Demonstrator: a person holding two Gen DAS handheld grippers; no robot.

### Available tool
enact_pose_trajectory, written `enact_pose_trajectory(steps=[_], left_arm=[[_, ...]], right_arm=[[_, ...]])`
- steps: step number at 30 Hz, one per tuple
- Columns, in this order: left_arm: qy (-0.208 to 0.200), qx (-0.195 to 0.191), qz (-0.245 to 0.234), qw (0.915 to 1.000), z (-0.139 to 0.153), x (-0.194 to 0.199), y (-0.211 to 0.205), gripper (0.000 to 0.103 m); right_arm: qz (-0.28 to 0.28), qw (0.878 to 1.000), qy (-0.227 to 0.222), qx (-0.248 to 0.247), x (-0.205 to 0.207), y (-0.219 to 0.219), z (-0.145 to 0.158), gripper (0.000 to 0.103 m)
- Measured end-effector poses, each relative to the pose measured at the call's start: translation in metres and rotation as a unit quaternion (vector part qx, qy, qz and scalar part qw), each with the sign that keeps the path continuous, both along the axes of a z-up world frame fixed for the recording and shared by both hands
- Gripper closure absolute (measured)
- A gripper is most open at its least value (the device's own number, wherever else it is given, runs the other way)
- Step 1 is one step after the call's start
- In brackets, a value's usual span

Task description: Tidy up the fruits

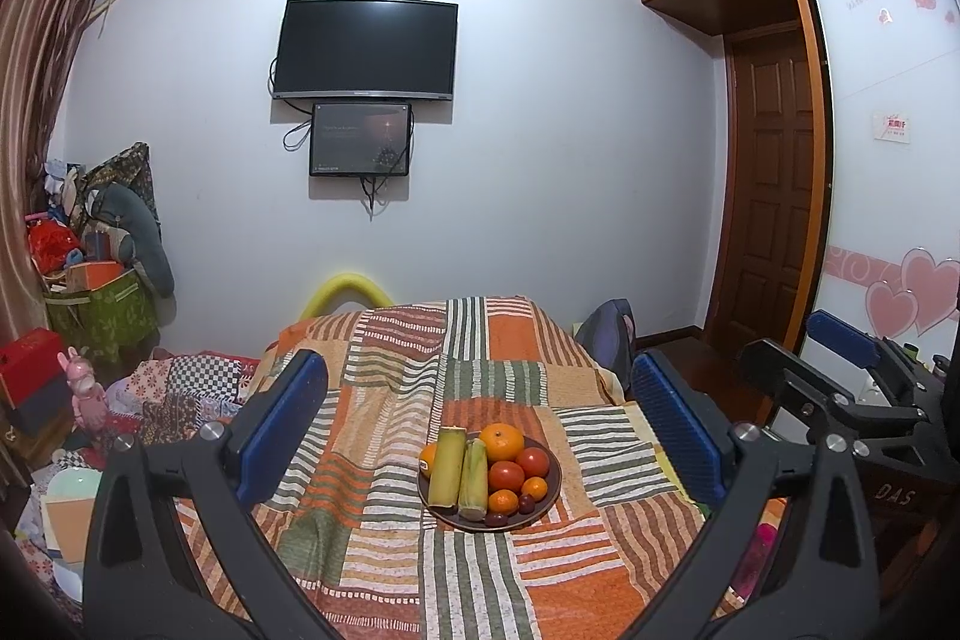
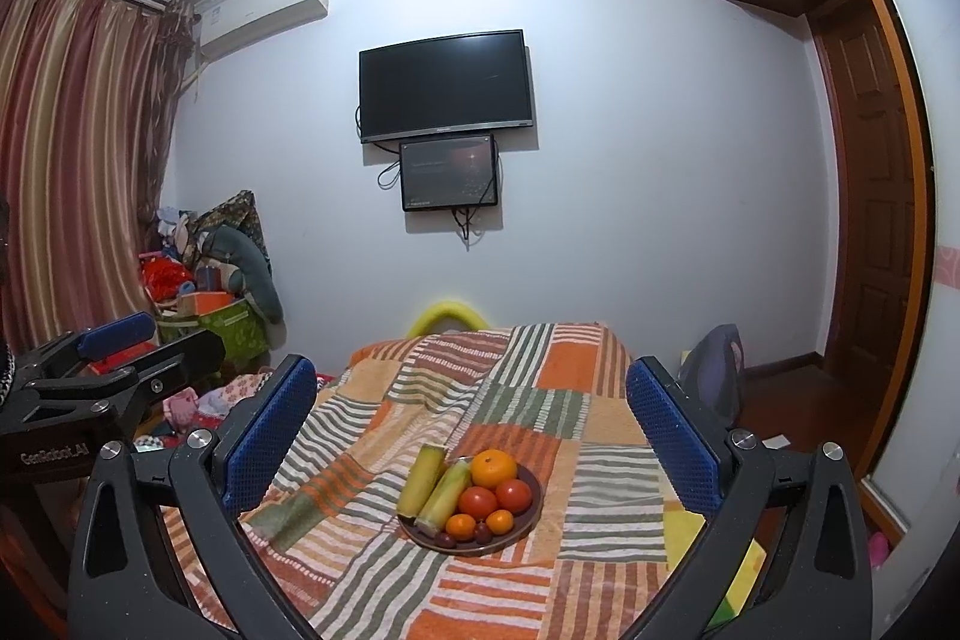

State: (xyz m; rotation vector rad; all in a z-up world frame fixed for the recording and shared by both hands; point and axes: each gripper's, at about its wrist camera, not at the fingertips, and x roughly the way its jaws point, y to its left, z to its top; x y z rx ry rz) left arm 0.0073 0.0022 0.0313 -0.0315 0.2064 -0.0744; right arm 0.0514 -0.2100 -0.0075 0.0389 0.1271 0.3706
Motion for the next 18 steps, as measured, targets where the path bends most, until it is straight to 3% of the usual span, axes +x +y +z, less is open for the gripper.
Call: enact_pose_trajectory(steps=[18], left_arm=[[0.012,0.010,-0.010,0.9998,-0.0028,0.0075,-0.0066,0.000]], right_arm=[[-0.006,1.000,0.008,0.003,0.0050,-0.0028,-0.0006,0.000]])
